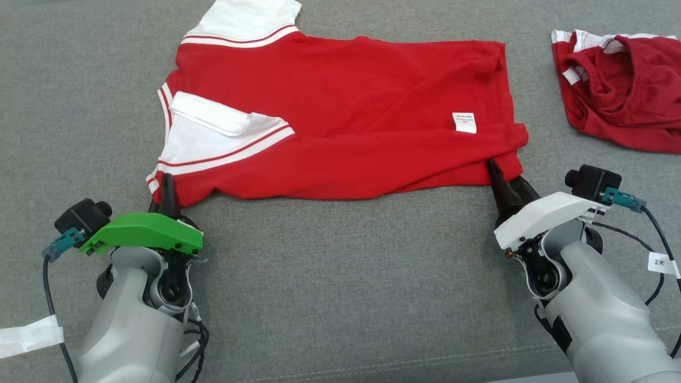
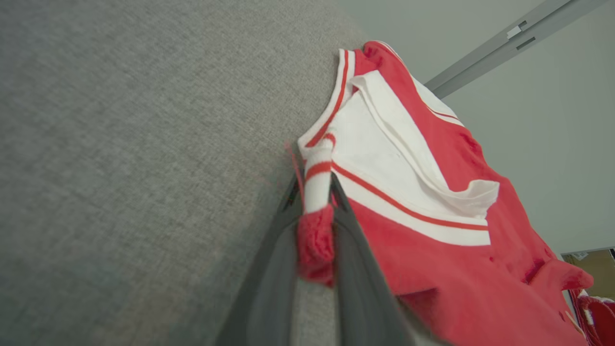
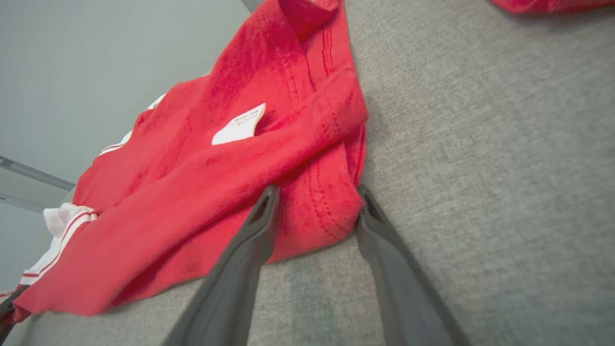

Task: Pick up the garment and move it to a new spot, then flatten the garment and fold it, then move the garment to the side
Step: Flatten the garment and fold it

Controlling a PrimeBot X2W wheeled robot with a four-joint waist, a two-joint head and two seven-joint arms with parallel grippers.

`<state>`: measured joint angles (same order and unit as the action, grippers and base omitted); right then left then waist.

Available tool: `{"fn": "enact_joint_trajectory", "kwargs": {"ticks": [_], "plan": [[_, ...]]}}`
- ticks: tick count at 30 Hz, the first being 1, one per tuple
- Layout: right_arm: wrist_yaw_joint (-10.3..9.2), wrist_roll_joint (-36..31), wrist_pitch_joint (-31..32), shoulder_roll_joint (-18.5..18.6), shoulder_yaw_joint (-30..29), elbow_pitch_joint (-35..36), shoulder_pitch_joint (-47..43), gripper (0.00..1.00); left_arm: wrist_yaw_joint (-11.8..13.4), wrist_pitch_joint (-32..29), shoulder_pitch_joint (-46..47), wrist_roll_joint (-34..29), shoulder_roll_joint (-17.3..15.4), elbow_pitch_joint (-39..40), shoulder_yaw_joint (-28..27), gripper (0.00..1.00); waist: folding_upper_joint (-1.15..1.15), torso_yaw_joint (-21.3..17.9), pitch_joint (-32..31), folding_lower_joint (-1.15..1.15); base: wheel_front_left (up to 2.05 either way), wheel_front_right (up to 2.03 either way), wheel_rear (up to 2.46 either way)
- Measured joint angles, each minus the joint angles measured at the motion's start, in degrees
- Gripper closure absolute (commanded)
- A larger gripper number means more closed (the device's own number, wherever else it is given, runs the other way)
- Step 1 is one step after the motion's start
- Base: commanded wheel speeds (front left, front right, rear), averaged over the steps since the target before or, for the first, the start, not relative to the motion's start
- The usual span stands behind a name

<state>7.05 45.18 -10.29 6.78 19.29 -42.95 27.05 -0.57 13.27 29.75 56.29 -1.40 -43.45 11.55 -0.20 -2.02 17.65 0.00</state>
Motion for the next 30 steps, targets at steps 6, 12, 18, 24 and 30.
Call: {"fn": "enact_joint_trajectory", "kwargs": {"ticks": [6, 12, 18, 24, 30], "plan": [[0.0, 0.27, -0.34, -0.02, 0.09, -0.87, 0.63, 1.0, -0.02, 0.51, 0.38, -0.01, 0.0, -0.04, -0.04, 1.0, 0.0, 0.13, 0.2, 0.0, 0.0, 0.0, 0.0], [0.0, 0.29, -1.88, 0.25, 0.27, -0.49, 0.61, 1.0, -1.55, 0.97, 0.55, -0.08, 0.0, 0.0, -0.01, 1.0, 0.0, 0.33, -0.25, 0.0, 0.0, 0.0, 0.0], [0.01, 0.71, -3.23, 0.87, 1.88, 4.23, -0.24, 1.0, -3.2, 0.99, 0.07, -0.21, 0.01, 1.58, -0.04, 1.0, 0.0, 0.35, -1.94, 0.0, 0.0, 0.0, 0.0], [0.01, 2.37, -3.59, 2.15, 2.89, 8.88, -6.12, 1.0, -4.03, 1.15, -4.65, -1.23, 0.0, 4.26, -2.43, 1.0, 0.0, -0.08, -4.32, 0.0, 0.0, 0.0, 0.0], [0.07, 3.31, -3.64, 4.16, 2.34, 12.27, -11.55, 1.0, -4.05, 1.15, -10.28, -1.71, -0.88, 9.37, -6.54, 1.0, 0.0, -1.33, -6.53, 0.0, 0.0, 0.0, 0.0]]}}
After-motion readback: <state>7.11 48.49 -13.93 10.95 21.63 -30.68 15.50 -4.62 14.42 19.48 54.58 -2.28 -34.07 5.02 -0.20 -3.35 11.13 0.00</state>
